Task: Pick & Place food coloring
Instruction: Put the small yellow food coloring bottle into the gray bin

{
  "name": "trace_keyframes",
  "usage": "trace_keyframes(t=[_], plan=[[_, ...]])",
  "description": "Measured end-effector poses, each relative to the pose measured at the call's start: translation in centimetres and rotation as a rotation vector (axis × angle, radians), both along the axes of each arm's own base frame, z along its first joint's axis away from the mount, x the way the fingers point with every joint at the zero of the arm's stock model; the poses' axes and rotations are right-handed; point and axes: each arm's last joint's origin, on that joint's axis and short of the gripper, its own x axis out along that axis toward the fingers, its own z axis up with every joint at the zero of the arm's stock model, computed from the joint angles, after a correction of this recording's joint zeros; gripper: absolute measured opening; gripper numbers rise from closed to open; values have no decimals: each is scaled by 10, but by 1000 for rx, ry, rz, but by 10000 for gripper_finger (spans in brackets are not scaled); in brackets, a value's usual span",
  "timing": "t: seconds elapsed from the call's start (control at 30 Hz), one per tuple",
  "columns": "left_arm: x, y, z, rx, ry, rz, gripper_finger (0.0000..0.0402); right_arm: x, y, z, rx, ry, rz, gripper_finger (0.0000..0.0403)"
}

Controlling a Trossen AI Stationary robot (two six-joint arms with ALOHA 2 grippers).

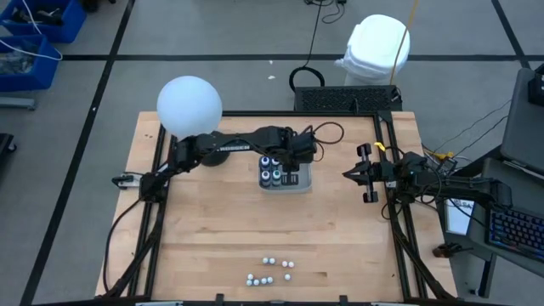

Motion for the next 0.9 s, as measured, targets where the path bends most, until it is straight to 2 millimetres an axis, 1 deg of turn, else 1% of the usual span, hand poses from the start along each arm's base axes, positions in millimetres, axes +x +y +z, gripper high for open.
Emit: trace_keyframes(t=[0.07,0.1,0.47,0.9], plan=[[0,0,-6,-6,27,10,81,0,0,0,0,-1,0,0],[2,0,-12,-10,41,15,81,0,0,0,0,0,0,0],[7,0,-44,-18,132,20,81,1,0,0,0,0,0,0],[12,4,-58,-10,145,36,81,1,0,0,0,2,0,0]])
